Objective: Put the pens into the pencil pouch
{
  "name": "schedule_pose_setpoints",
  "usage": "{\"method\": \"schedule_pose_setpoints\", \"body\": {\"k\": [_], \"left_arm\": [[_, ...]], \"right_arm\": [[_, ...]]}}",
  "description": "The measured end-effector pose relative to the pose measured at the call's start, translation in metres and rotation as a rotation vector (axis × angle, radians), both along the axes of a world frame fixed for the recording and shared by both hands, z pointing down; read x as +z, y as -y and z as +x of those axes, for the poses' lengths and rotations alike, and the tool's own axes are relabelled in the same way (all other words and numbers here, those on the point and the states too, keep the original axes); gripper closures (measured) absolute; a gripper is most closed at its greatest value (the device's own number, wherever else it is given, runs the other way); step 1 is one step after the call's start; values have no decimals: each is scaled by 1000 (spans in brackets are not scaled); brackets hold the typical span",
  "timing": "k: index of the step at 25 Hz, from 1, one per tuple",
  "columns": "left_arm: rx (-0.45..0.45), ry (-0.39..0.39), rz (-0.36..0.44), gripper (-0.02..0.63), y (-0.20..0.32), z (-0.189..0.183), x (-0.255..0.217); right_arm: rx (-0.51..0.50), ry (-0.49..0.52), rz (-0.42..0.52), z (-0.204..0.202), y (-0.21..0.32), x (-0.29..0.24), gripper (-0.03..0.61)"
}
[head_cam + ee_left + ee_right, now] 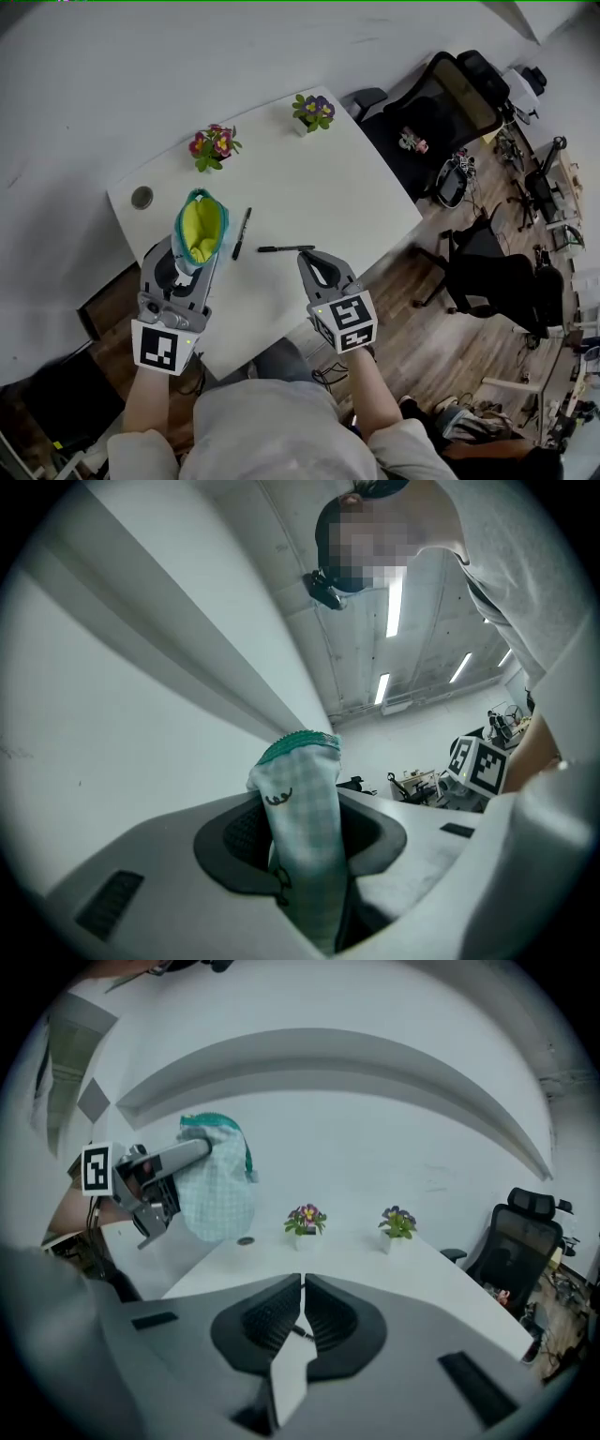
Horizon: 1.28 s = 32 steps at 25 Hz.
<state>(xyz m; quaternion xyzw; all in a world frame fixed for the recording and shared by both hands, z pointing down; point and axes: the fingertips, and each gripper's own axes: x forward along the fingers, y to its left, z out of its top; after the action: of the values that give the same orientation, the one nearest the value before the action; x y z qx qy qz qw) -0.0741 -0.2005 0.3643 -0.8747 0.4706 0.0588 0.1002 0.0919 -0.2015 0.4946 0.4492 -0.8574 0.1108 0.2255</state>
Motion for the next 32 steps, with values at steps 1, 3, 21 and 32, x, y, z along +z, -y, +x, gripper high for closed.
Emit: {"method": "schedule_pose_setpoints", "body": {"k": [1, 3, 21, 32], "left_arm": [[8, 0, 1, 454, -3, 1, 0], [22, -2, 1, 454, -9, 3, 0], [-23, 8, -37, 454, -21, -10, 13], [-87, 3, -52, 454, -13, -26, 18]], "right_arm": [[-6, -16, -18, 0, -5, 7, 549], [-28, -54, -45, -2, -12, 20, 549], [-657, -631, -176, -38, 17, 119, 472], [-883, -810, -228, -64, 27, 160, 479]]}}
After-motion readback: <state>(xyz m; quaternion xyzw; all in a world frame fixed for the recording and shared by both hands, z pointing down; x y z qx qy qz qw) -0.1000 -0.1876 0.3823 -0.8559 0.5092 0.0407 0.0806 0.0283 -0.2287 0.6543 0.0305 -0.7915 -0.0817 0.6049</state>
